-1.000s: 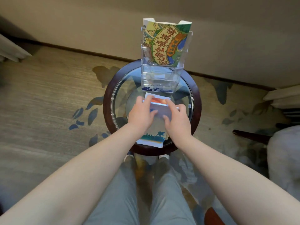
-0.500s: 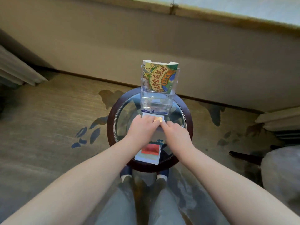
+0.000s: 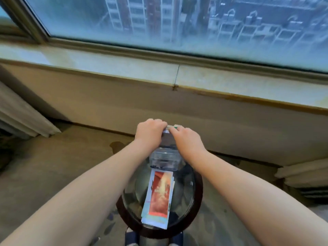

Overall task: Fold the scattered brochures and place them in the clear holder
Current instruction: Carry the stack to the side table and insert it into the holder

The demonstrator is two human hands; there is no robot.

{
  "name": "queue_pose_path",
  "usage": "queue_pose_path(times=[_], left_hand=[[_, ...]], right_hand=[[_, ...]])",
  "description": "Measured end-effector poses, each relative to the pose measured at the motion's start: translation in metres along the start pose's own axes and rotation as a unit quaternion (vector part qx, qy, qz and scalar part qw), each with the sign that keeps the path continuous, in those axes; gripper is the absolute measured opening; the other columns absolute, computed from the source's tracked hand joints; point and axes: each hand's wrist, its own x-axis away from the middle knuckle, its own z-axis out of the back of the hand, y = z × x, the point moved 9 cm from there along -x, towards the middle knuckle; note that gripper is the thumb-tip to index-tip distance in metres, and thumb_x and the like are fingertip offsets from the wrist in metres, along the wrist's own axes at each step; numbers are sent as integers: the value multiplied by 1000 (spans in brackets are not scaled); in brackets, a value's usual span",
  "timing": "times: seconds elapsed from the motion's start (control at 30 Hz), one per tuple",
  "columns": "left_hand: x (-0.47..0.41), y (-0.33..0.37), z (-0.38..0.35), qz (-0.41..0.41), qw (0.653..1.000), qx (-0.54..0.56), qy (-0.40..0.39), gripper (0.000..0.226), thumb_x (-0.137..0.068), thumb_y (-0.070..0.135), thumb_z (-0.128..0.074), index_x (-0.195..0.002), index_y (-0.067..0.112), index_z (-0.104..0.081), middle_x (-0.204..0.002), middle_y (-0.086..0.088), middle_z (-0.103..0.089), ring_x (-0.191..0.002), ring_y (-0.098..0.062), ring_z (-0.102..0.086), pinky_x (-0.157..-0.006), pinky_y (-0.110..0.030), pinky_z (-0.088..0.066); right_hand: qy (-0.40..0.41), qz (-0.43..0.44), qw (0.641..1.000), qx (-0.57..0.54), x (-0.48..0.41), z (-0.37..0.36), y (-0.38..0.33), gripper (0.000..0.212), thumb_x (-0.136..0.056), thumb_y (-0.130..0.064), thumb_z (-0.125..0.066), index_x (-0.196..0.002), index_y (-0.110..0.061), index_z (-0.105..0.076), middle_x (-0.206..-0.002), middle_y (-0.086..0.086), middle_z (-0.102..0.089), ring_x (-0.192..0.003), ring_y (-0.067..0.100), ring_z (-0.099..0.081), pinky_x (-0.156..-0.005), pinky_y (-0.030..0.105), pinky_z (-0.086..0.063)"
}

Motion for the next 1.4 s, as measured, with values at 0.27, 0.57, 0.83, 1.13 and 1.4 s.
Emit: queue_pose_path(times=[0.27, 0.57, 0.83, 1.13, 1.4], left_hand=[[-37, -7, -31, 1, 999, 8, -34, 12, -91, 15, -66, -96, 25, -62, -99, 6, -62, -97, -20, -58, -66, -33, -46], [-42, -16, -73, 9, 997, 1, -75, 18, -90, 11, -65, -103, 23, -64, -103, 4, -64, -99, -22, -62, -72, -36, -55], [-40, -27, -113, 13, 992, -3, -129, 35, -87, 11, -71, -118, 26, -61, -118, 1, -62, -110, -24, -57, -74, -37, -53], [-44, -33, -138, -1, 987, -23, -157, 38, -85, 11, -73, -120, 23, -60, -120, 0, -65, -112, -24, -59, -77, -37, -54], [-44, -31, -148, -23, 996, 0, -82, 67, -84, 12, -76, -143, 20, -46, -138, -3, -57, -127, -23, -53, -93, -34, -50]], right_hand=[[10, -16, 999, -46, -28, -26, 24, 46, -92, 0, -59, -134, -16, -51, -121, 8, -59, -108, 29, -59, -73, 36, -47], [-42, -35, 997, -56, -47, -67, 26, 47, -96, -2, -57, -141, -17, -49, -129, 9, -60, -117, 29, -59, -84, 40, -54], [-86, -59, 990, -97, -54, -112, 27, 60, -93, -1, -64, -147, -17, -43, -137, 11, -54, -124, 30, -53, -89, 39, -53], [-99, -59, 988, -103, -61, -139, 29, 68, -90, -4, -71, -149, -18, -41, -140, 10, -54, -128, 28, -51, -97, 40, -55], [-38, -71, 988, -132, -68, -142, 42, 76, -90, 1, -68, -155, -20, -36, -144, 8, -48, -130, 27, -44, -99, 35, -53]])
